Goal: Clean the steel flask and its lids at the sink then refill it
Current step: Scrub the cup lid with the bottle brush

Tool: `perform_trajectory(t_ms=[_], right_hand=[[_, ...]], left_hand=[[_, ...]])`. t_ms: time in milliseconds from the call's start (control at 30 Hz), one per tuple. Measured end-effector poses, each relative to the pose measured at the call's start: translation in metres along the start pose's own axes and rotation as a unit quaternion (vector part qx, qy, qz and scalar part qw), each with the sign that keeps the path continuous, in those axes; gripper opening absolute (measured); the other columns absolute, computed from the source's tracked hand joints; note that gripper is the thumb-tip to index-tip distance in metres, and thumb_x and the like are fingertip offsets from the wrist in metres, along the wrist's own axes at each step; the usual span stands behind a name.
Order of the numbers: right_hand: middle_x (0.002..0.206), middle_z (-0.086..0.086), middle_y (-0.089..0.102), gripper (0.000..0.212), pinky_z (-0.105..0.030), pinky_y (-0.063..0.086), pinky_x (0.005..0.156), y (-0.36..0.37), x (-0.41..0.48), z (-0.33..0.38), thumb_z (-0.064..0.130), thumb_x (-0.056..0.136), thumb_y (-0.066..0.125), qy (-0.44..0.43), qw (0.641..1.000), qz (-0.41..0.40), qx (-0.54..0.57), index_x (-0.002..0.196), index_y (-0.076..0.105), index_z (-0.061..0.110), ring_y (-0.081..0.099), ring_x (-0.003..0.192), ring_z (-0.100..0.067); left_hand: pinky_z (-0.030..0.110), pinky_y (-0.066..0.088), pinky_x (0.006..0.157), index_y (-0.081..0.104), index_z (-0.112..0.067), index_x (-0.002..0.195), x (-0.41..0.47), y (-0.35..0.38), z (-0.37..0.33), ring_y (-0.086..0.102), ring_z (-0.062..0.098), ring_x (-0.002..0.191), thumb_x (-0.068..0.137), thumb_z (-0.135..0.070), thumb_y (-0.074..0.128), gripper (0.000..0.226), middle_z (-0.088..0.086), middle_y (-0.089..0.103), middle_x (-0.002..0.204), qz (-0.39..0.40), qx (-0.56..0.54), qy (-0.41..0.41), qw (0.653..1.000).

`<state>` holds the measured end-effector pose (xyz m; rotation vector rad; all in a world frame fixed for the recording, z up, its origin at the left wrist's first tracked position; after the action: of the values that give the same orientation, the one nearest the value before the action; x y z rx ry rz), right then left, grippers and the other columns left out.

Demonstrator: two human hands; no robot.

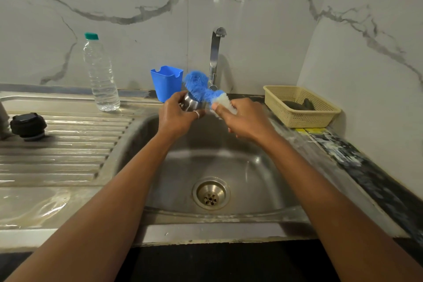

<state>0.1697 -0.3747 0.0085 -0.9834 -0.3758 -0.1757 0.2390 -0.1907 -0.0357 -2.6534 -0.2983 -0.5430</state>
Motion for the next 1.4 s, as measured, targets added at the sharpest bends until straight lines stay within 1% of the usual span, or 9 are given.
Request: perform_trajectory(t_ms=[133, 267, 400, 667, 800, 933, 1067, 1233, 1400], right_hand=[[0.064, -0.003, 0.072, 0.054, -0.014, 0.042, 0.046, 0.005, -0.003, -0.009, 0.062, 0.096, 0.053, 0.024, 0.996, 0.062, 0.064, 0.088, 0.073, 0.012, 0.057, 0.042, -0.005], [0.064, -0.006, 0.073, 0.058, -0.022, 0.047, 0.054, 0.003, -0.001, -0.012, 0.061, 0.097, 0.054, 0.024, 0.996, 0.032, 0.074, 0.087, 0.073, 0.008, 0.058, 0.042, -0.007], [0.065, -0.006, 0.072, 0.056, -0.013, 0.039, 0.042, 0.008, -0.001, -0.011, 0.060, 0.096, 0.055, 0.018, 0.994, 0.068, 0.079, 0.092, 0.073, 0.008, 0.056, 0.042, -0.007], [0.064, -0.006, 0.071, 0.052, -0.013, 0.038, 0.040, 0.008, 0.000, -0.014, 0.058, 0.097, 0.055, 0.020, 0.994, 0.075, 0.073, 0.090, 0.073, 0.010, 0.055, 0.040, -0.005], [0.061, -0.002, 0.070, 0.050, -0.022, 0.045, 0.055, 0.005, 0.001, -0.016, 0.057, 0.098, 0.054, 0.006, 0.998, 0.046, 0.039, 0.085, 0.072, 0.013, 0.054, 0.038, 0.000], [0.062, -0.004, 0.071, 0.052, -0.014, 0.041, 0.046, 0.011, 0.001, -0.012, 0.059, 0.097, 0.054, -0.004, 0.995, 0.085, 0.049, 0.087, 0.072, 0.011, 0.055, 0.040, -0.003], [0.060, -0.001, 0.068, 0.049, -0.026, 0.048, 0.060, 0.007, 0.004, -0.019, 0.058, 0.098, 0.054, 0.004, 0.999, 0.043, 0.031, 0.082, 0.070, 0.015, 0.053, 0.037, 0.001], [0.062, -0.005, 0.070, 0.051, -0.022, 0.042, 0.053, 0.012, 0.004, -0.016, 0.057, 0.099, 0.054, 0.004, 0.997, 0.068, 0.043, 0.080, 0.070, 0.012, 0.054, 0.037, 0.000], [0.060, -0.004, 0.069, 0.048, -0.018, 0.043, 0.049, 0.015, 0.002, -0.014, 0.056, 0.099, 0.055, -0.010, 0.997, 0.071, 0.040, 0.071, 0.063, 0.017, 0.054, 0.037, -0.001]], left_hand=[[0.008, 0.042, 0.060, 0.063, -0.022, 0.103, 0.005, -0.015, 0.011, 0.066, 0.013, 0.086, 0.074, -0.031, 0.090, 0.041, -0.007, 0.064, 0.094, -0.037, -0.031, -0.021, 0.999], [0.000, 0.037, 0.056, 0.065, -0.018, 0.122, 0.001, 0.000, 0.002, 0.056, -0.002, 0.076, 0.075, -0.030, 0.090, 0.055, -0.008, 0.065, 0.097, 0.003, -0.013, 0.012, 1.000], [0.006, 0.037, 0.056, 0.066, -0.015, 0.115, 0.005, -0.005, 0.011, 0.062, 0.008, 0.082, 0.075, -0.032, 0.089, 0.049, -0.006, 0.065, 0.093, -0.019, -0.009, -0.010, 1.000], [0.000, 0.035, 0.052, 0.066, -0.014, 0.113, 0.005, -0.002, 0.012, 0.052, 0.000, 0.070, 0.074, -0.031, 0.090, 0.048, -0.009, 0.062, 0.088, -0.007, -0.002, -0.009, 1.000], [0.001, 0.037, 0.054, 0.066, -0.016, 0.121, 0.005, 0.001, 0.011, 0.055, -0.001, 0.072, 0.073, -0.029, 0.091, 0.055, -0.006, 0.065, 0.096, 0.001, 0.010, -0.004, 1.000], [0.009, 0.034, 0.053, 0.057, -0.016, 0.096, 0.006, -0.003, 0.015, 0.050, 0.002, 0.067, 0.074, -0.028, 0.091, 0.042, -0.008, 0.056, 0.081, -0.011, 0.005, -0.018, 1.000], [0.014, 0.040, 0.064, 0.066, -0.016, 0.120, 0.006, -0.002, 0.014, 0.066, 0.011, 0.087, 0.071, -0.027, 0.092, 0.057, -0.010, 0.062, 0.092, -0.012, 0.005, -0.009, 1.000], [0.007, 0.036, 0.059, 0.064, -0.015, 0.127, 0.004, -0.006, 0.010, 0.060, 0.004, 0.082, 0.073, -0.026, 0.091, 0.061, -0.005, 0.066, 0.101, -0.017, 0.013, -0.005, 1.000], [0.011, 0.033, 0.055, 0.065, -0.013, 0.118, 0.004, -0.006, 0.010, 0.051, 0.003, 0.067, 0.074, -0.025, 0.090, 0.052, -0.011, 0.055, 0.081, -0.016, 0.027, -0.013, 0.999]])
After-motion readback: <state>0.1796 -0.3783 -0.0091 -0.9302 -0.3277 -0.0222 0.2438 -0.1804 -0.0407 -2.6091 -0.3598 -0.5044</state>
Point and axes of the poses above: each hand's wrist, its own x-axis towards the middle knuckle, its own y-axis out of the palm, z = x × y, the point moved 10 cm from there along x, towards the middle knuckle
